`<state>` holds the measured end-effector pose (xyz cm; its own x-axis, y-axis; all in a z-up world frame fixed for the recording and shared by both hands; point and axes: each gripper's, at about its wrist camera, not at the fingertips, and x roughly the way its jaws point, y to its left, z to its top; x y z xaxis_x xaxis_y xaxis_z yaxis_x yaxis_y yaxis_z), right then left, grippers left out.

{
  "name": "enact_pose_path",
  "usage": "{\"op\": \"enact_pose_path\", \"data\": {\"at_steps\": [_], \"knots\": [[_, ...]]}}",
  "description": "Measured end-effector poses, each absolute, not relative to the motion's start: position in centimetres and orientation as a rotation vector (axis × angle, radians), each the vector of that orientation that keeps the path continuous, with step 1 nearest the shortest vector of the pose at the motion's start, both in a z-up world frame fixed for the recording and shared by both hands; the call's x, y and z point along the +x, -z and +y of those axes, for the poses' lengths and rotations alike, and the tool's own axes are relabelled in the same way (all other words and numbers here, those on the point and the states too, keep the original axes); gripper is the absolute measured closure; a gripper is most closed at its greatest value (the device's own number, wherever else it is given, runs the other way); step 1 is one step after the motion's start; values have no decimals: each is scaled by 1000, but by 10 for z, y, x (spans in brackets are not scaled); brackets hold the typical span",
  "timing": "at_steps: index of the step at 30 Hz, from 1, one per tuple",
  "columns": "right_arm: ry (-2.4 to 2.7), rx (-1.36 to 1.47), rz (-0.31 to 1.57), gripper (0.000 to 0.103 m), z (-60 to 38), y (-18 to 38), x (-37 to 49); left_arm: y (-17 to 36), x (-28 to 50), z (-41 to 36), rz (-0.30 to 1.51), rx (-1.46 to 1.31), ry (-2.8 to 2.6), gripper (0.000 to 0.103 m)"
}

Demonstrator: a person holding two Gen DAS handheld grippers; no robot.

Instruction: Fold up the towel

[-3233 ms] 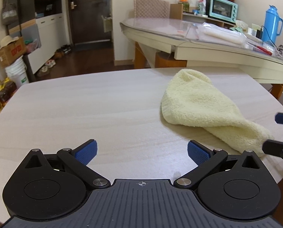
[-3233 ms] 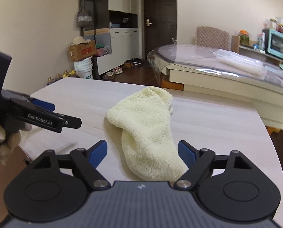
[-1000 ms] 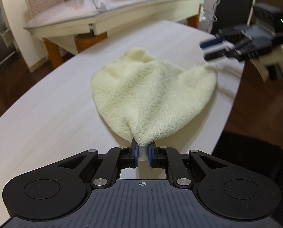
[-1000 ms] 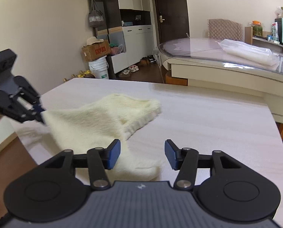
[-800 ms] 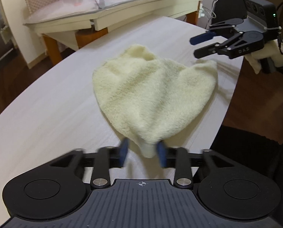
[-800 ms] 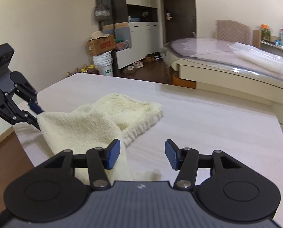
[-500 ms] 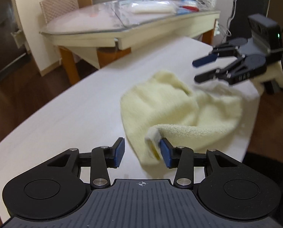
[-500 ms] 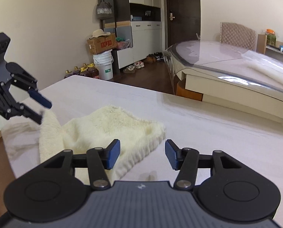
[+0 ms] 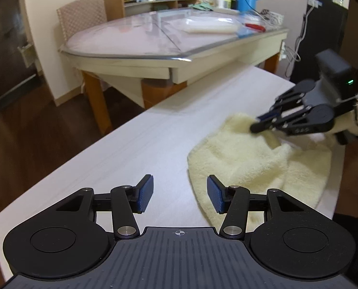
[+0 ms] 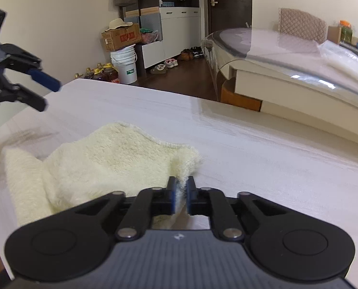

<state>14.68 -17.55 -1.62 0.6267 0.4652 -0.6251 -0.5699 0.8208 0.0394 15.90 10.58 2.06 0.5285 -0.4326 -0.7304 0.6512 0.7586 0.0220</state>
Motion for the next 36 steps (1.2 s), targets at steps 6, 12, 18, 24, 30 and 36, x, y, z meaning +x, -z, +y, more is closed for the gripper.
{"op": "enact_pose_path", "data": {"at_steps": [6, 12, 18, 24, 30, 36], "knots": [[-524, -220, 494, 94, -202, -15, 116, 7, 183, 61, 766, 327, 719, 50], [-499, -361, 377, 94, -204, -26, 83, 22, 203, 23, 765, 323, 759, 52], [-536, -615, 275, 94, -182, -11, 42, 32, 201, -6, 781, 407, 798, 89], [-642, -798, 245, 94, -165, 16, 4, 30, 169, -1, 739, 496, 749, 97], [-797, -748, 297, 84, -160, 22, -13, 30, 138, 21, 740, 507, 711, 97], [-848, -564, 348, 79, -178, 1, -10, 32, 121, 25, 718, 559, 695, 97]]}}
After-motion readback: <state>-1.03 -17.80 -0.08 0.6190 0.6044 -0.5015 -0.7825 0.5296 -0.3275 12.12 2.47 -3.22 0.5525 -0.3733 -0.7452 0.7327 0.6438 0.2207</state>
